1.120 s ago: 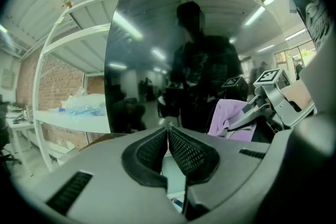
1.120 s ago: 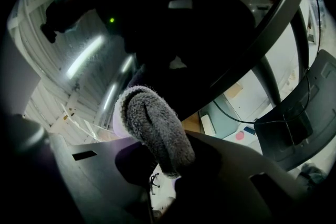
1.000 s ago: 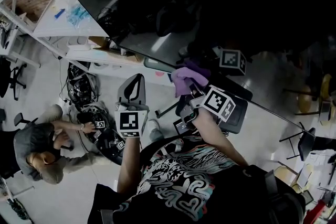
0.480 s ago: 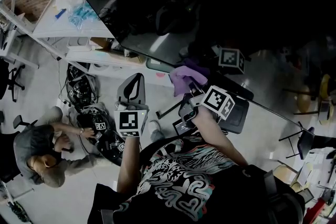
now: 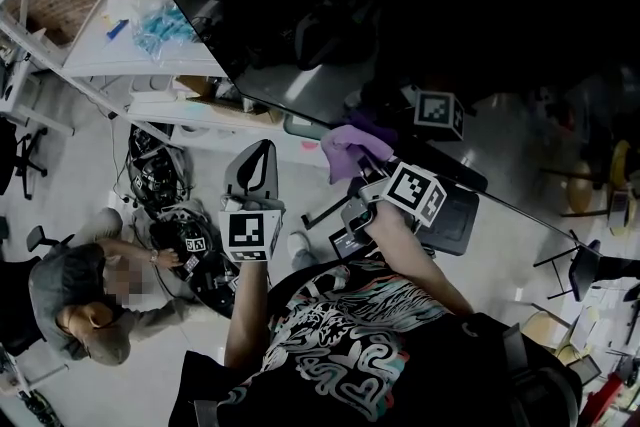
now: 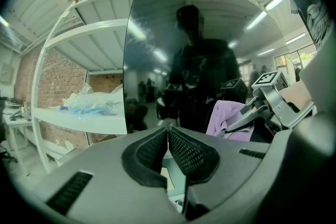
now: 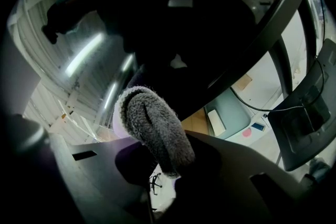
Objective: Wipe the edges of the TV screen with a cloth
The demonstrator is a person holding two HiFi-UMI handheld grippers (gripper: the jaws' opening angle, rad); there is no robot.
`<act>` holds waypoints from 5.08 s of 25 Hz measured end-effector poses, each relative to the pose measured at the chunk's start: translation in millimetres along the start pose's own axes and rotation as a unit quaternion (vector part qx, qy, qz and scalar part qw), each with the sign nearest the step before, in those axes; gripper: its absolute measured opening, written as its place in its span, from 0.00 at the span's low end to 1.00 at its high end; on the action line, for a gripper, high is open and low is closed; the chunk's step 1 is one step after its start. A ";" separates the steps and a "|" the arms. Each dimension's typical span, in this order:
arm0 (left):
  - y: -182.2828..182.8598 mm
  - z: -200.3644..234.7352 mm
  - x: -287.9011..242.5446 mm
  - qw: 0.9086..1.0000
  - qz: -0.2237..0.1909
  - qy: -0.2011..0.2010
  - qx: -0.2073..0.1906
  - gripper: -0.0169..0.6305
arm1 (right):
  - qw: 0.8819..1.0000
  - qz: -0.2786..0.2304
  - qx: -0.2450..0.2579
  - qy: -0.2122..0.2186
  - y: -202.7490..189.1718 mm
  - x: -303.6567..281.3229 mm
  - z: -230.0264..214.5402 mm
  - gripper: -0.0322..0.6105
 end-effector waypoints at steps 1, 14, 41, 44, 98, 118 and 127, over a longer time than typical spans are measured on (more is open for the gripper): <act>0.1 1.7 -0.9 1.000 0.000 -0.001 0.000 0.06 | 1.000 0.000 0.000 0.000 -0.2 -1.9 1.0 0.17; -5.9 32.7 -10.4 1.000 -0.002 -0.005 0.006 0.06 | 1.000 0.007 0.001 0.001 -5.4 -35.3 12.9 0.17; -24.0 94.2 -3.7 1.000 0.009 0.015 0.018 0.06 | 0.999 0.034 0.020 0.018 -22.9 -107.2 47.8 0.17; -22.7 100.9 -5.0 1.000 0.007 0.015 0.017 0.06 | 0.999 0.035 0.021 0.020 -24.3 -112.6 51.9 0.17; -44.5 148.5 16.3 0.999 0.020 0.040 0.025 0.06 | 0.994 0.067 0.067 0.055 -48.4 -198.6 94.7 0.17; -45.9 94.5 11.8 0.999 0.015 -0.029 0.012 0.06 | 0.950 0.040 0.309 -0.008 -90.4 -84.3 83.3 0.17; -24.1 -11.4 60.9 0.999 -0.004 -0.051 -0.004 0.06 | 0.922 -0.050 0.379 -0.055 -91.1 76.1 68.8 0.17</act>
Point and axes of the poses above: the fingertips, and each gripper's own axes: x backward along the fingers, z to its left, y out of its top, the point moved 2 cm from there along x, backward along the fingers, and after that the axes turned 13 degrees about z, right-handed, at the moved point
